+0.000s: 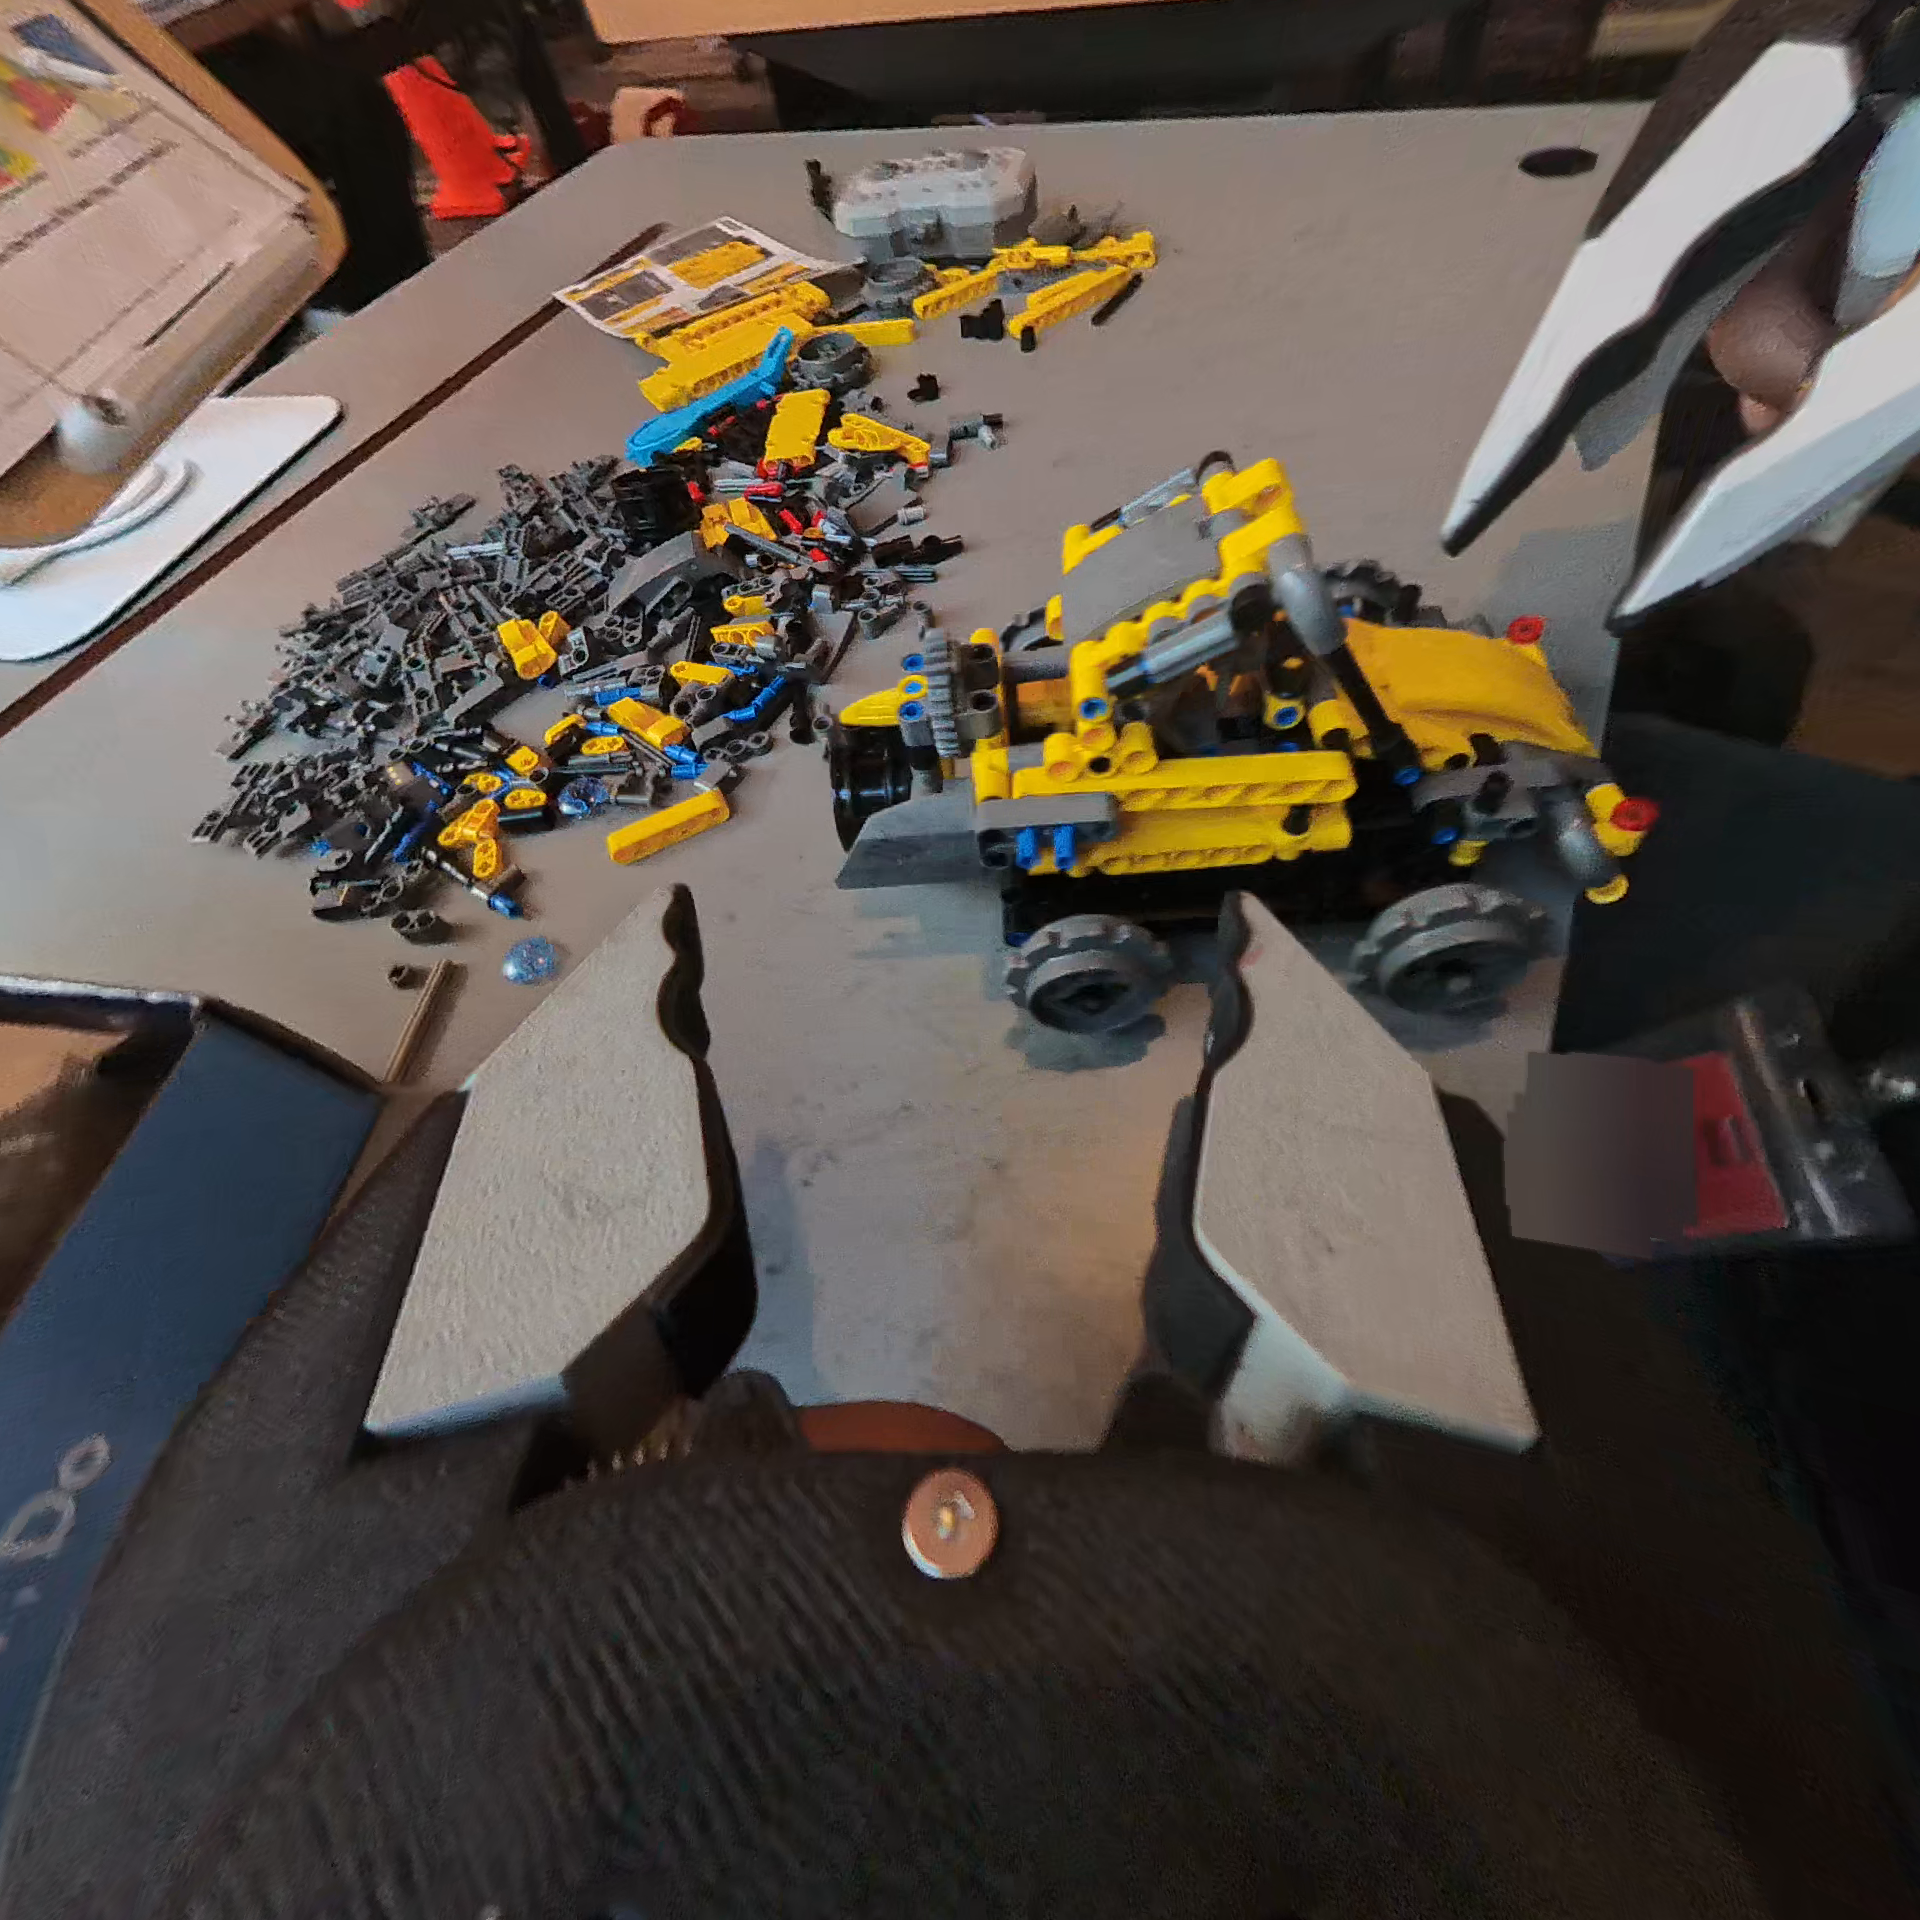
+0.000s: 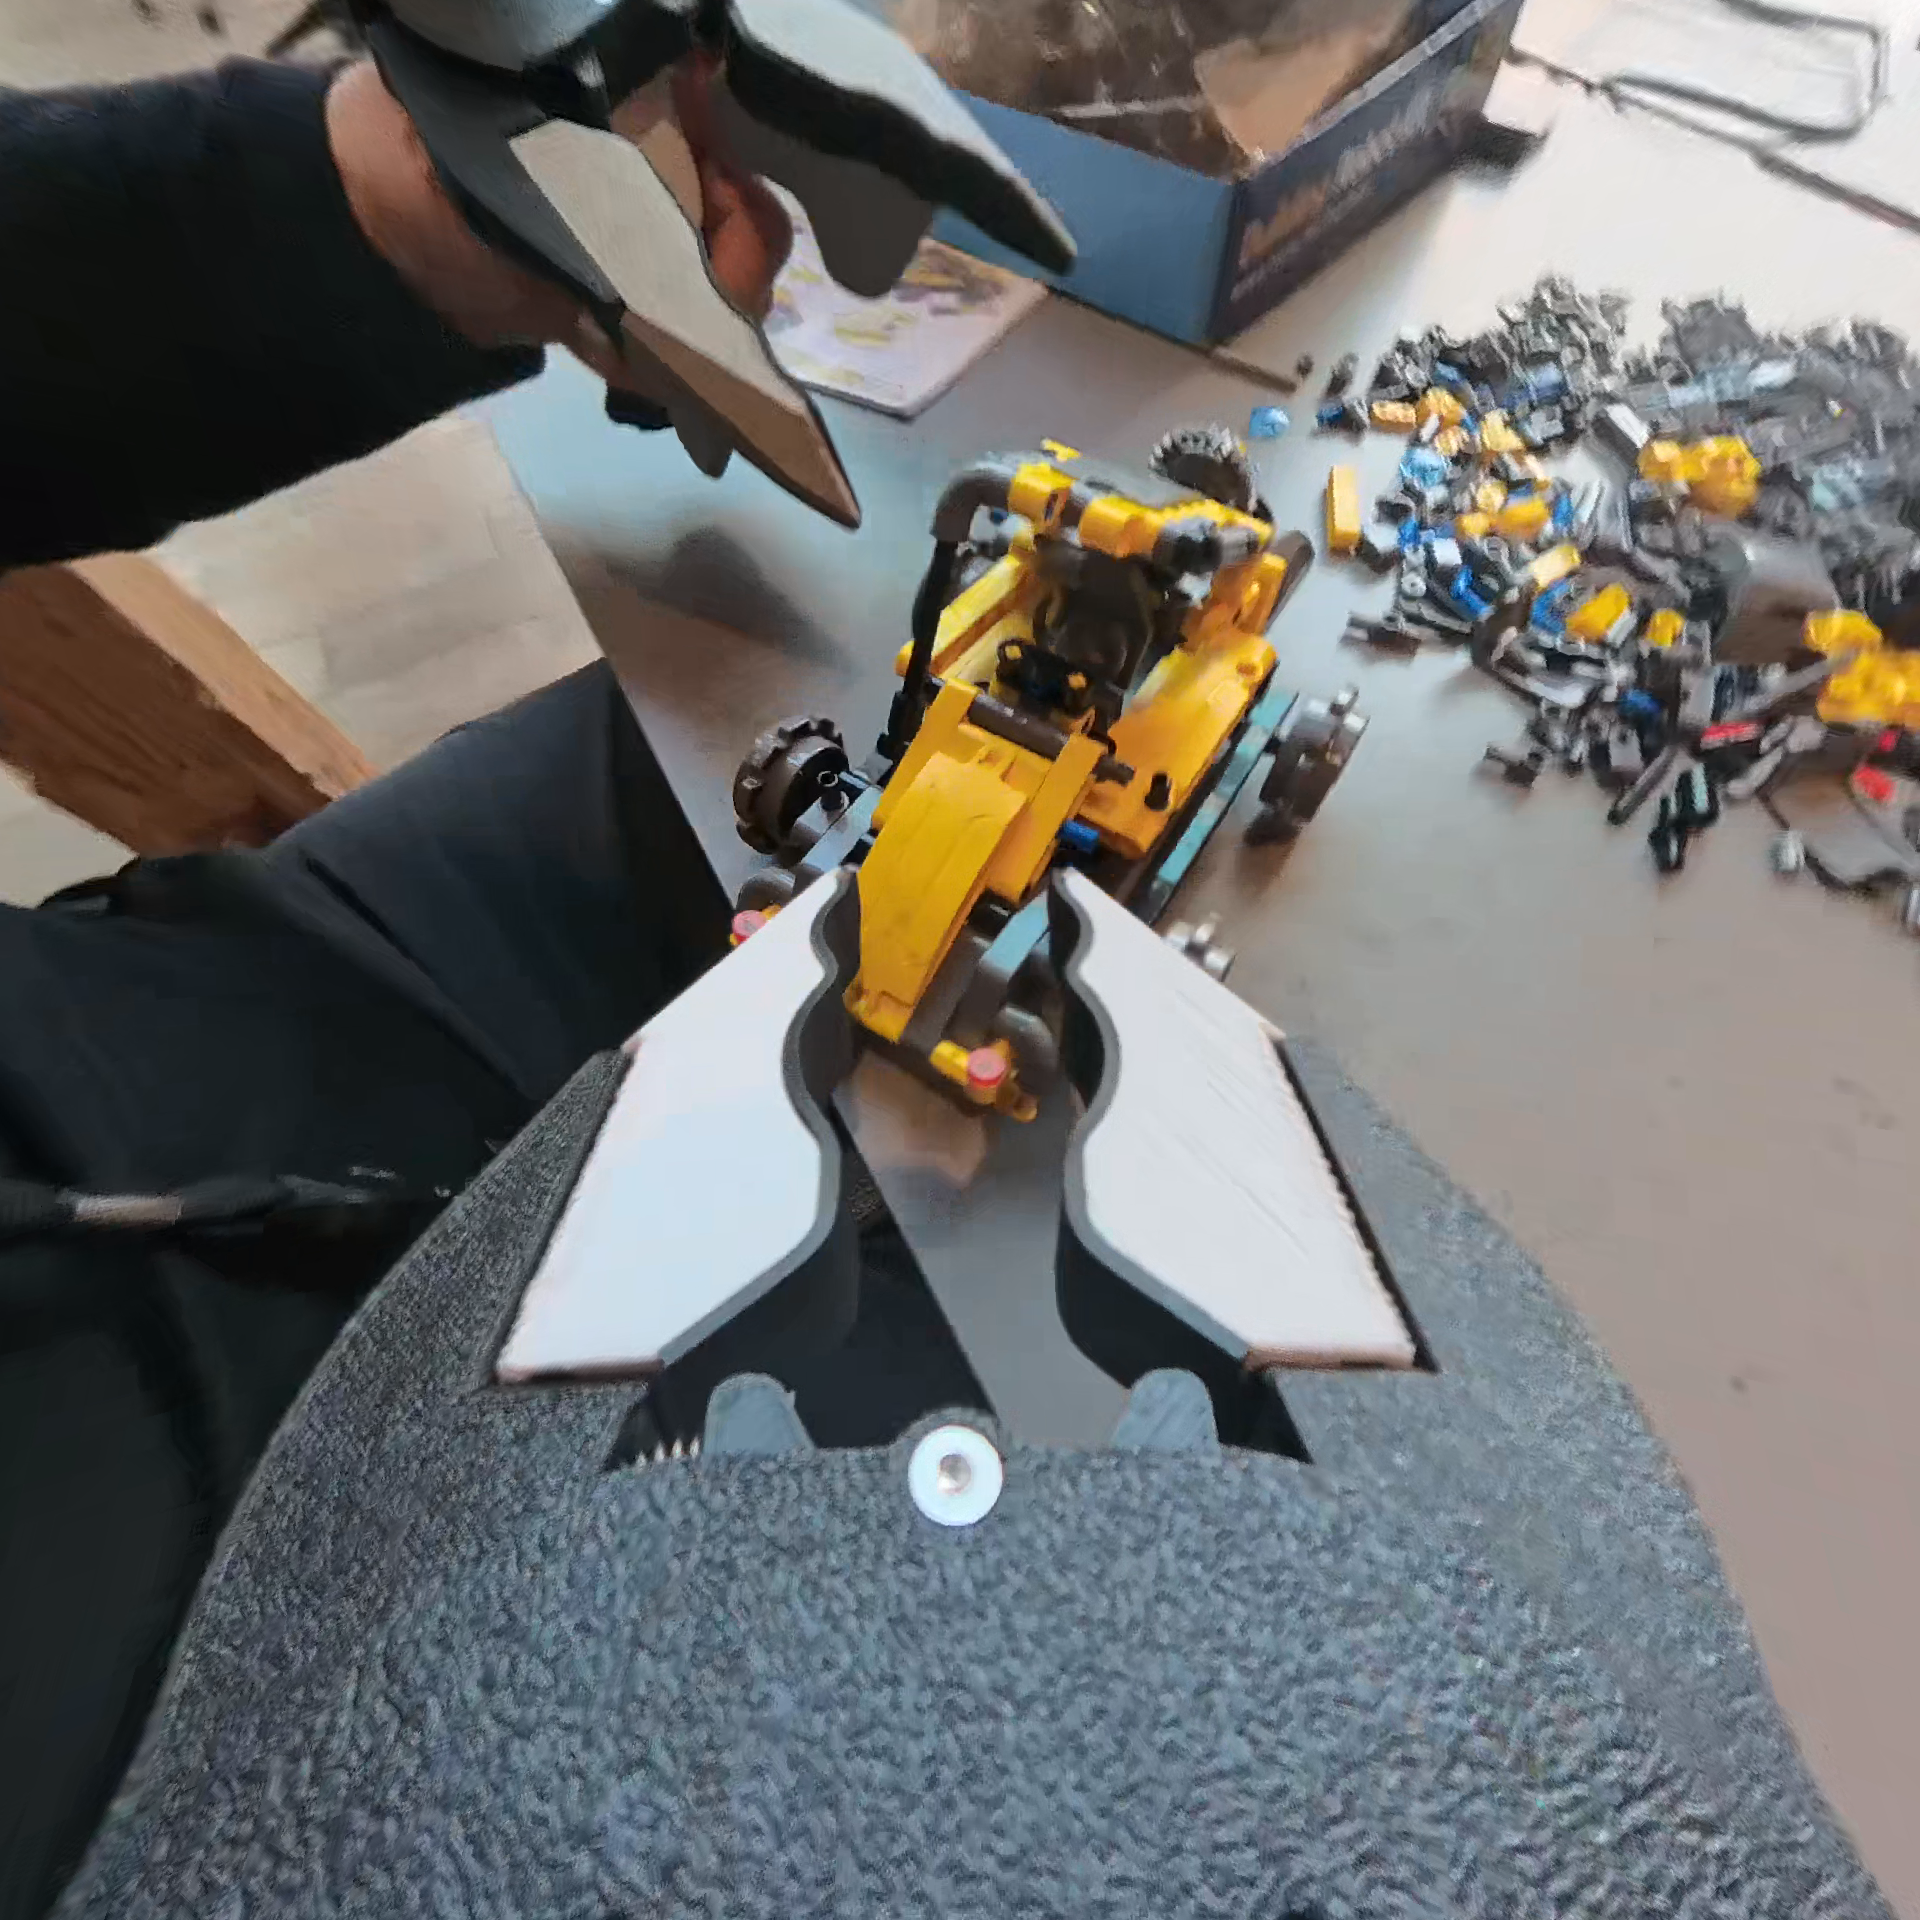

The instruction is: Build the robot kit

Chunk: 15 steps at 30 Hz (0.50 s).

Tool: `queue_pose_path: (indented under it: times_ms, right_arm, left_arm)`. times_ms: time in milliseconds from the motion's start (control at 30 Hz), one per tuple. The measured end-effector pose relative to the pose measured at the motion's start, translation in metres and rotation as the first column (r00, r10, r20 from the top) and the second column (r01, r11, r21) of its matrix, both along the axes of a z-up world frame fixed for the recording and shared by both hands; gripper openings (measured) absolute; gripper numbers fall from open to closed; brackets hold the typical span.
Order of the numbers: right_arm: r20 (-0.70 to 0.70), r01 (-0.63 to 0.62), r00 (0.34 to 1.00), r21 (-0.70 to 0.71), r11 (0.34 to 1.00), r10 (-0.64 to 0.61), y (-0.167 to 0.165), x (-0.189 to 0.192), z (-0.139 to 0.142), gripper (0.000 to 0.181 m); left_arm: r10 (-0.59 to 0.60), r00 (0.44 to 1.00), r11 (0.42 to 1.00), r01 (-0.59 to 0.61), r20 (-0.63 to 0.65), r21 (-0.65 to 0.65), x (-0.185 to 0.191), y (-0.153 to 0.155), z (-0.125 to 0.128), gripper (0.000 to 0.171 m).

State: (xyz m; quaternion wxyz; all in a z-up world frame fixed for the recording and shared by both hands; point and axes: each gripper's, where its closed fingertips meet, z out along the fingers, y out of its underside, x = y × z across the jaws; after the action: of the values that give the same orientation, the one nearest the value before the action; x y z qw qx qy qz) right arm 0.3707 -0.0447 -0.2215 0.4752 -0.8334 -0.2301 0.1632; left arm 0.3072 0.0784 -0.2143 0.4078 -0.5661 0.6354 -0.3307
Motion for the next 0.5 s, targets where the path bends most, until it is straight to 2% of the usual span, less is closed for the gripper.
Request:
queue_pose_path:
  times_ms: [67,167,233,267,367,433,500]
  right_arm:
    - [0.016,0.069,0.997,-0.017,0.997,-0.069,-0.001,-0.003,-0.009,0.041]
    - [0.039,0.167,0.985,-0.015,0.986,-0.166,0.001,-0.002,-0.016,0.054]
    - [0.053,0.212,0.976,-0.019,0.977,-0.211,0.003,0.002,-0.019,0.055]
    - [0.048,0.212,0.976,-0.028,0.977,-0.210,0.004,0.001,-0.019,0.052]
    - [0.045,0.232,0.972,-0.044,0.972,-0.230,0.007,-0.002,-0.016,0.048]
    - [0.062,0.250,0.967,-0.052,0.967,-0.247,0.008,-0.003,-0.015,0.051]
    - [0.085,0.271,0.960,-0.052,0.961,-0.266,0.010,-0.004,-0.015,0.051]
  left_arm:
    - [-0.084,0.996,0.996,0.085,-0.034,0.031,0.005,0.008,-0.001,0.090]
    - [-0.166,0.986,0.964,0.166,-0.019,0.208,0.011,0.007,0.012,0.082]
    - [-0.248,0.968,0.902,0.212,0.048,0.376,0.011,-0.014,0.027,0.060]
    - [-0.276,0.959,0.852,0.211,0.069,0.480,0.010,-0.024,0.031,0.047]
    - [-0.297,0.955,0.656,0.208,-0.006,0.725,0.007,-0.040,0.020,0.035]
    - [-0.331,0.943,0.532,0.220,-0.038,0.818,0.009,-0.049,0.014,0.030]
    - [-0.377,0.922,0.445,0.261,-0.085,0.856,0.012,-0.056,0.007,0.026]
